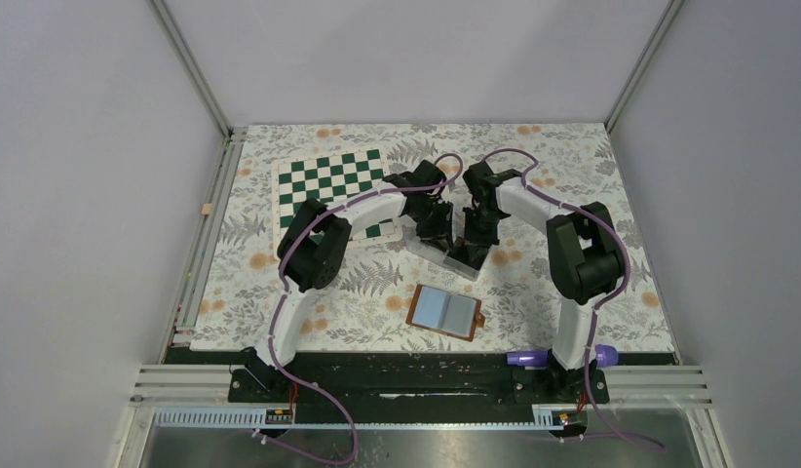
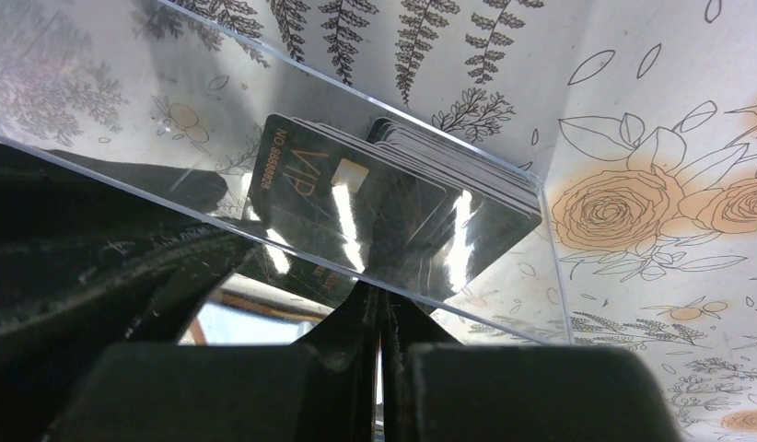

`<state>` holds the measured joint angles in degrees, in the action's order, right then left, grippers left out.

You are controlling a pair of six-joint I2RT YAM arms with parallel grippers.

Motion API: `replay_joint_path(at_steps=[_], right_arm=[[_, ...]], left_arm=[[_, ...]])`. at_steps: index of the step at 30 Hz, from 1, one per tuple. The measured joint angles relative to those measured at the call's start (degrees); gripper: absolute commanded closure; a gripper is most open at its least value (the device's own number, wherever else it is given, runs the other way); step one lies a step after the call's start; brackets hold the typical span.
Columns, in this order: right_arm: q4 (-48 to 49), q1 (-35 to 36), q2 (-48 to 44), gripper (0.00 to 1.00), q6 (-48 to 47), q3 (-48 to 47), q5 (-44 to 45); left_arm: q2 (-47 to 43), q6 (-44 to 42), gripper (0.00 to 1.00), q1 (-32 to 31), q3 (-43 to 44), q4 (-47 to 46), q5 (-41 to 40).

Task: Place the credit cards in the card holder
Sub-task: Pick up the credit card from the storage box.

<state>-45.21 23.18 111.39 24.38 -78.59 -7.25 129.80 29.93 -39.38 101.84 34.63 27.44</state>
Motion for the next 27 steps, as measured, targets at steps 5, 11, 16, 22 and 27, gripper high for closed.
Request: replay_joint_path(at_steps=[5, 11, 16, 22, 27], right_arm=[[0.0, 0.0, 0.1, 1.0, 0.0, 0.0, -0.5], [0.0, 0.0, 0.1, 1.0, 0.1, 0.0, -1.1], [0.0, 0.0, 0.2, 1.0, 0.2, 0.0, -1.9], [0.0, 0.0, 0.3, 1.0, 0.3, 0.0, -1.9], [-0.3, 0.0, 0.3, 1.0, 0.5, 0.0, -2.0]], left_arm=[[0.0, -0.4, 0.74, 0.1, 0.0, 1.7, -2.2], [0.0, -0.4, 0.8, 0.1, 0.0, 1.5, -1.4], [0.0, -0.3, 0.84, 0.0, 0.0, 0.1, 1.0], [0.0, -0.2, 0.85, 0.4, -0.6, -1.5, 2.1], [-0.6, 0.3, 0.85, 0.5, -1.7, -2.9, 2.6]])
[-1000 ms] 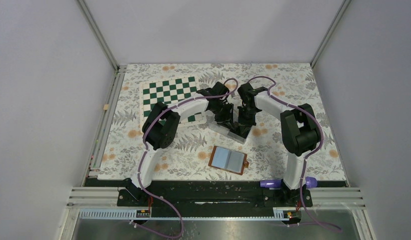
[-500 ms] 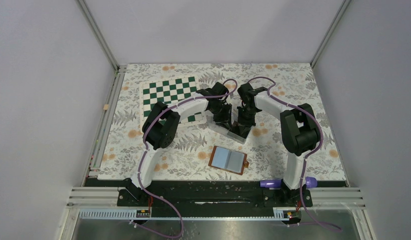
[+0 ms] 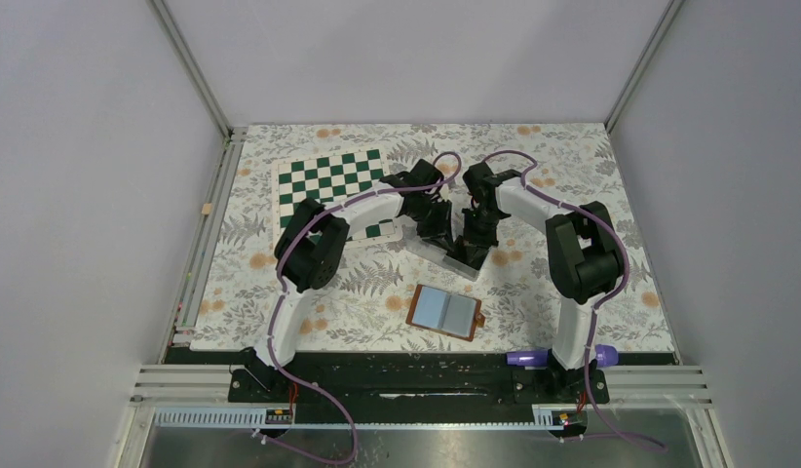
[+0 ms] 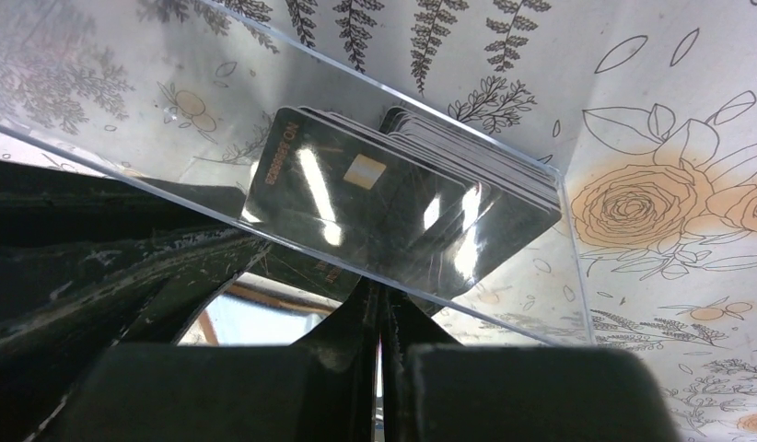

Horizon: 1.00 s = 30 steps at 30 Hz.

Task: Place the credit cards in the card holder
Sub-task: Pick up the credit card from the storage box.

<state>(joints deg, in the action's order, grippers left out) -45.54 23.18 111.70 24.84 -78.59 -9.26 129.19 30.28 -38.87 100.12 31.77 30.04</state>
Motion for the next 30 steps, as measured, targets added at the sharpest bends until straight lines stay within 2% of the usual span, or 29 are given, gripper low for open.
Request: replay_joint_path(at_steps=[17, 19, 20, 22, 26, 28, 30], right_arm=[[-0.7, 0.0, 0.2, 1.0, 0.3, 0.0, -1.4], [-0.3, 0.1, 0.2, 1.0, 0.4, 0.0, -1.6], [-0.2, 0.1, 0.2, 1.0, 0.5, 0.0, -1.7], [-0.5, 0.1, 0.2, 1.0, 0.4, 0.0, -1.7], [-0.4, 0.1, 0.2, 0.85, 0.5, 0.0, -1.8], [0.0, 0.1, -0.1, 0.69, 0.5, 0.2, -1.8], [0.7, 0.1, -1.5, 0.58, 0.5, 1.1, -1.2]], left_arm=[[-2.7, 0.7, 0.83, -1.2, -0.9, -2.0, 4.3], [-2.6, 0.8, 0.87, -1.7, -0.9, -1.9, 4.5], [-2.4, 0.8, 0.98, -1.9, -0.9, -1.8, 4.5], [-2.2, 0.4, 1.0, -2.3, -0.9, -1.6, 4.3], [-1.9, 0.1, 1.0, -1.6, -1.2, -0.8, 3.3], [-2.1, 0.3, 1.0, -1.5, -1.7, -1.1, 2.9], [-3.4, 0.9, 1.0, -1.1, -3.7, -2.4, 2.0]])
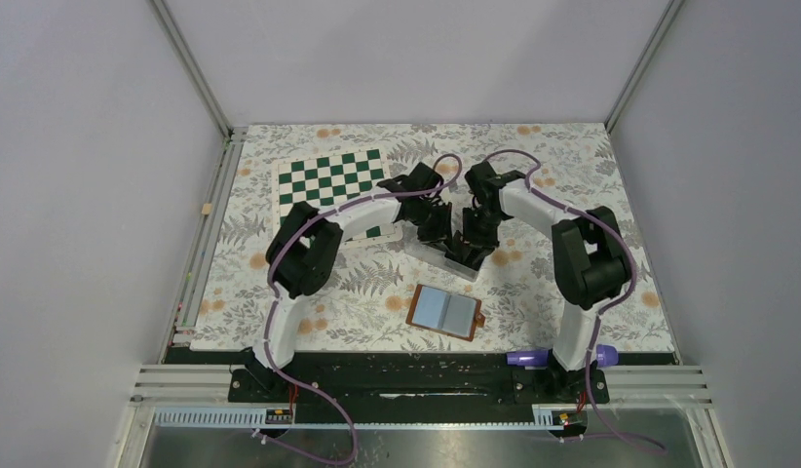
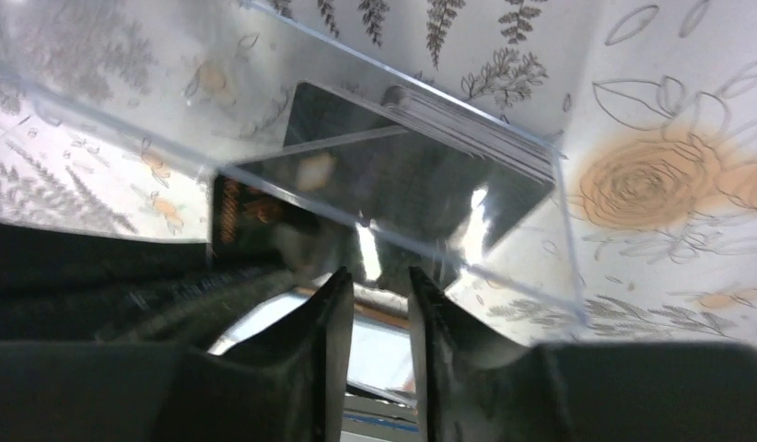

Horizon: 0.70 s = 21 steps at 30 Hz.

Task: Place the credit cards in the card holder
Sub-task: Pick up the credit card from the storage box.

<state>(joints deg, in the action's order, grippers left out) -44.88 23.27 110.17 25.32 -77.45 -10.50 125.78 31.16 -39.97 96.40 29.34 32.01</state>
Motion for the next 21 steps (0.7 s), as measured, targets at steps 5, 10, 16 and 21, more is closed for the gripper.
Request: replay_joint_path(at_steps=[5, 10, 16, 21], right_arm=[[0.2, 0.0, -9.2, 0.38, 0.0, 1.7, 1.0], [1.4, 0.0, -22.9, 0.31, 0.2, 3.4, 0.3], [7.5, -1.0, -35.9, 0.32, 3.7, 12.1, -8.7], [17.9, -3.3, -41.0, 0.46, 11.3, 24.0, -22.1]], left_arm=[[-9.2, 1.6, 1.0, 1.6, -8.9, -2.9, -2.4], [-23.0, 5.2, 1.0, 4.5, -19.5, -10.9, -1.9], [-33.4, 12.4, 1.0, 6.2, -30.7, -23.7, 3.2], [-37.6, 23.8, 1.0, 6.1, -44.2, -41.7, 9.9]])
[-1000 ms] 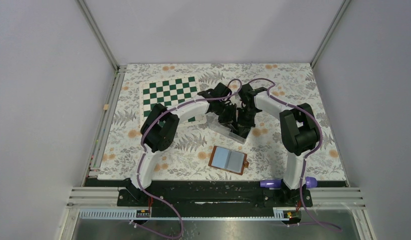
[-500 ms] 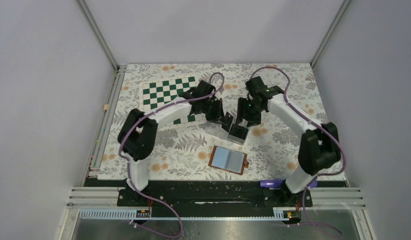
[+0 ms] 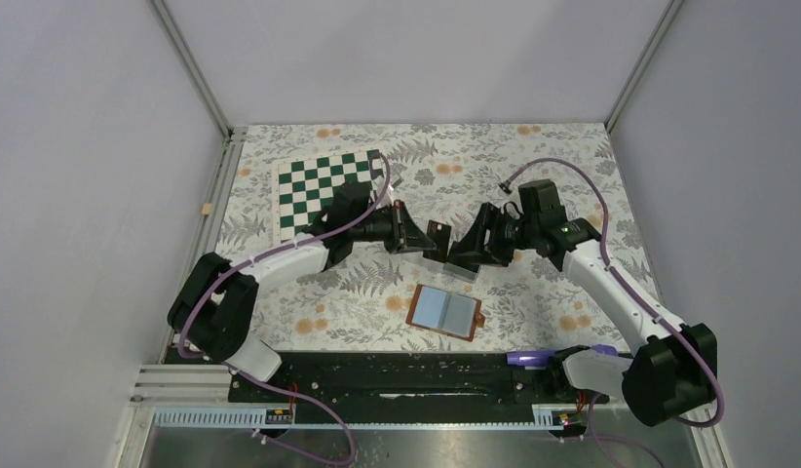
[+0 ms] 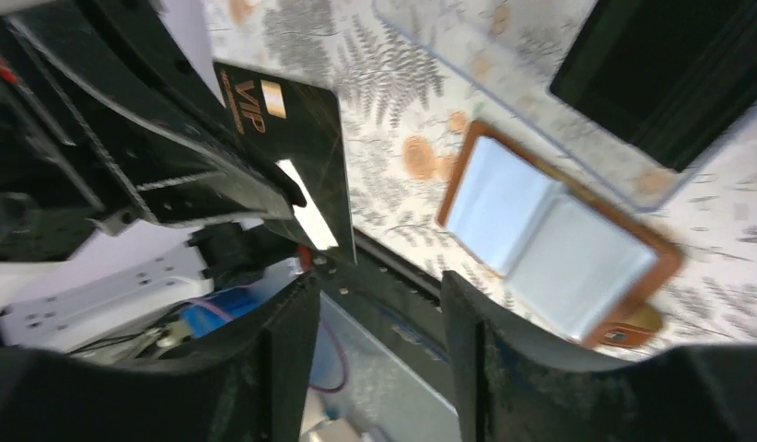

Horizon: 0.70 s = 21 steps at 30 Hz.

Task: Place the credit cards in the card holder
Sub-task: Pick up the credit card from the storage box, then insert the credit card into the card holder.

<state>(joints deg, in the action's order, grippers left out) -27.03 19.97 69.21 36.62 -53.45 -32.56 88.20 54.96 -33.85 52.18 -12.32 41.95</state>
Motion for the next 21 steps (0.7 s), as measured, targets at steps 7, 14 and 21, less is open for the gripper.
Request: replay_joint_path(at_steps=[7, 14, 21], right_arm=[[16.5, -1.9, -2.3, 0.52, 10.7, 11.4, -12.3], [35.3, -1.9, -2.7, 0.62, 21.8, 17.0, -20.0], [44.5, -2.0, -0.9, 1.0, 27.4, 17.2, -23.1]], left_arm=[[-2.2, 14.9, 1.0, -0.2, -11.9, -22.3, 5.3], [-4.2, 19.7, 1.0, -0.6, -14.4, -30.5, 6.8], [-4.2, 20.8, 1.0, -1.4, -14.5, -32.5, 7.5]])
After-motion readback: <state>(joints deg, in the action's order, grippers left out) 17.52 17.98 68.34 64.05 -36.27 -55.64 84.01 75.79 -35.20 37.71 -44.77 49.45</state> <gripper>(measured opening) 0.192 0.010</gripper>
